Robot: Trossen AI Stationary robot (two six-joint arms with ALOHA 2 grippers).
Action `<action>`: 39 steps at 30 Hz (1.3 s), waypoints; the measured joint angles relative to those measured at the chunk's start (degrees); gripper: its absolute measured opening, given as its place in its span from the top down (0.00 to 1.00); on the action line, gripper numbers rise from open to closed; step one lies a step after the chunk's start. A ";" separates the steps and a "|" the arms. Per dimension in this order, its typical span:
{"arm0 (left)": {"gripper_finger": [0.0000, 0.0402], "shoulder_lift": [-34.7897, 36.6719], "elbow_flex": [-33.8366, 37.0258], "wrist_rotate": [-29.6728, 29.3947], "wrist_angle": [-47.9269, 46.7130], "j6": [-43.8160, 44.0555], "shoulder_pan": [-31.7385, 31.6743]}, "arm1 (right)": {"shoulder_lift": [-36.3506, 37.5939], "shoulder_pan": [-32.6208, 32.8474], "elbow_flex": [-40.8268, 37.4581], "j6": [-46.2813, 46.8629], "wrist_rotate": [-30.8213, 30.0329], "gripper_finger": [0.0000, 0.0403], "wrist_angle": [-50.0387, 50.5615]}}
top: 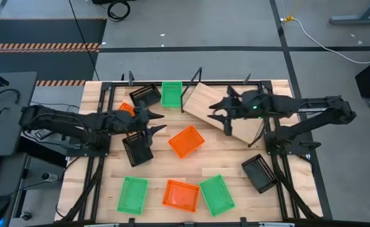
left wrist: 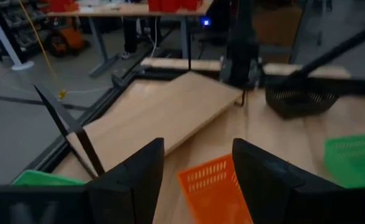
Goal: Stack baskets on shelf by color
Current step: Put the center orange basket on the shelf
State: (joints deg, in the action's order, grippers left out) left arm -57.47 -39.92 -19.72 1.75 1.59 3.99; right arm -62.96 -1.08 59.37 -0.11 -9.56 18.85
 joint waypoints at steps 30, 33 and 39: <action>0.41 -17.39 -6.26 12.24 -11.03 -7.08 4.10 | 2.78 2.43 0.11 -2.89 -12.92 0.45 -7.27; 0.41 -22.13 -12.37 13.18 -18.64 -9.23 4.33 | 3.59 2.85 0.09 -2.20 -12.79 0.45 -5.85; 0.38 -32.64 -23.82 13.86 -34.48 -10.04 3.78 | 3.74 3.75 0.09 0.67 -15.51 0.45 -3.00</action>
State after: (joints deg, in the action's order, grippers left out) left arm -90.11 -63.74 -5.87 -32.73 -8.44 7.77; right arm -59.22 2.67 59.46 0.56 -25.07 15.85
